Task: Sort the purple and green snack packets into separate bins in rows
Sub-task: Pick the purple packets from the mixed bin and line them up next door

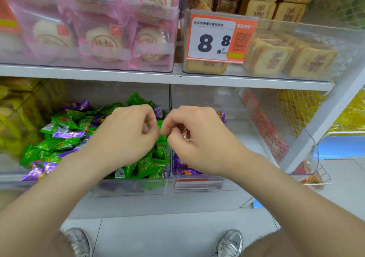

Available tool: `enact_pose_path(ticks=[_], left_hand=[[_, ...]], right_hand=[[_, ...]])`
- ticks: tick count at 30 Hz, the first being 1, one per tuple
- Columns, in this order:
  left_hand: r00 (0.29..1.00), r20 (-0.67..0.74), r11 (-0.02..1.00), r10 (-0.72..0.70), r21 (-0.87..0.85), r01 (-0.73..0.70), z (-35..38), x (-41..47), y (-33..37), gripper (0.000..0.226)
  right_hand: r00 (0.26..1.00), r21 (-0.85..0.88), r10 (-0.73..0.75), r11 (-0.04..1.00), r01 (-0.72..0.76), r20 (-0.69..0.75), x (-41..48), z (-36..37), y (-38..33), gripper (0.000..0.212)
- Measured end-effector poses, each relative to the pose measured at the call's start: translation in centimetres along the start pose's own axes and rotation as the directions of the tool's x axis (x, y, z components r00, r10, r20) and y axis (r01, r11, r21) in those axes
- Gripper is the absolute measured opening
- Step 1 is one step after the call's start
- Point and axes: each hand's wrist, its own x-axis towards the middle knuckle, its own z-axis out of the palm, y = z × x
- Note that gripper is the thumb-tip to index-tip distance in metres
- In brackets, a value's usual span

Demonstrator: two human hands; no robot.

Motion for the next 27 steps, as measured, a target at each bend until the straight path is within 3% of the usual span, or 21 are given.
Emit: enact_pose_path(ticks=[5, 9, 13, 15, 18, 21, 27], left_hand=[[0.959, 0.197, 0.965, -0.204, 0.203, 0.164, -4.4, -0.2, -5.0, 0.020], [0.904, 0.362, 0.899, -0.227, 0.435, 0.052, -6.1, -1.1, -9.0, 0.048], [0.869, 0.425, 0.888, -0.254, 0.459, 0.035, -5.8, -1.2, -11.3, 0.067], [0.857, 0.443, 0.886, -0.265, 0.463, 0.034, -5.5, -1.0, -11.7, 0.071], [0.847, 0.458, 0.886, -0.270, 0.463, 0.032, -5.0, -0.4, -12.0, 0.076], [0.838, 0.472, 0.897, -0.274, 0.440, 0.046, -4.6, 0.1, -12.7, 0.078], [0.862, 0.443, 0.912, -0.248, 0.407, 0.053, -4.6, 0.1, -13.7, 0.051]], right_hand=[[0.970, -0.159, -0.161, 0.969, 0.191, 0.182, 1.9, 4.4, -2.2, 0.025], [0.973, -0.343, -0.070, 0.928, 0.144, 0.219, 3.8, 7.1, -2.5, 0.033], [0.983, -0.405, -0.061, 0.906, 0.127, 0.171, 6.5, 9.1, -2.5, 0.034], [0.976, -0.331, -0.009, 0.940, 0.082, 0.217, 7.7, 10.0, -2.2, 0.030], [0.953, -0.288, 0.082, 0.958, 0.006, 0.290, 9.1, 11.2, -1.9, 0.023], [0.921, -0.379, 0.143, 0.925, 0.005, 0.361, 9.9, 12.2, -2.2, 0.032], [0.826, -0.339, 0.194, 0.941, -0.004, 0.529, 10.7, 12.6, -3.5, 0.049]])
